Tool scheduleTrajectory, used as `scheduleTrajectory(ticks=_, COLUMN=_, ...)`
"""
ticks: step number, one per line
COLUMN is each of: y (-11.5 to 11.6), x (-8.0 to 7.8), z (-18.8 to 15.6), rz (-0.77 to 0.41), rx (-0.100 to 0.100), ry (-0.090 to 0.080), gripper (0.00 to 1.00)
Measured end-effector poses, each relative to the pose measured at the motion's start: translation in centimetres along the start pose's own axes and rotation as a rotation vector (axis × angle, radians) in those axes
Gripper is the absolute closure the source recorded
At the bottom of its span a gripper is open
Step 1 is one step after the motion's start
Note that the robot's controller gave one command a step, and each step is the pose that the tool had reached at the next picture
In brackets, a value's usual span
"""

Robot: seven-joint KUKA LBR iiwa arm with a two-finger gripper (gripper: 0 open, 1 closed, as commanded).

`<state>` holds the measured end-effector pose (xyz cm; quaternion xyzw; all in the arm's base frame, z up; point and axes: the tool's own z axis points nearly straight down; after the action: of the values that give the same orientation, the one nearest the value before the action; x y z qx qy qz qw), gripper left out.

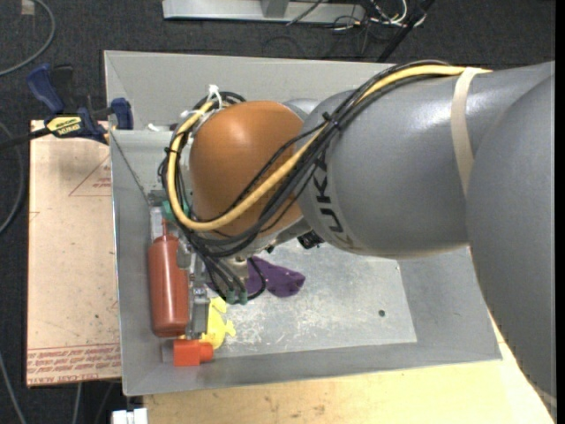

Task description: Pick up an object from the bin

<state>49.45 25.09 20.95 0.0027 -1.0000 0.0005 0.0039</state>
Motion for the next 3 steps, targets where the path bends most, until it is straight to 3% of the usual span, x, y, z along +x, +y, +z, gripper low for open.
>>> scheduleTrajectory(ticks=1, y=-0.1, x=-0.2, z=-0.5, rz=0.005, rx=-0.002, ry=-0.008, gripper=0.0)
scheduleTrajectory(ticks=2, y=-2.9, x=0.2, z=2.8, rz=-0.132, rx=-0.006, ry=-0.012, gripper=0.0)
scheduleTrajectory(ticks=3, y=-5.7, x=0.4, z=5.2, rz=-0.178, rx=0.001, ry=0.001, gripper=0.0)
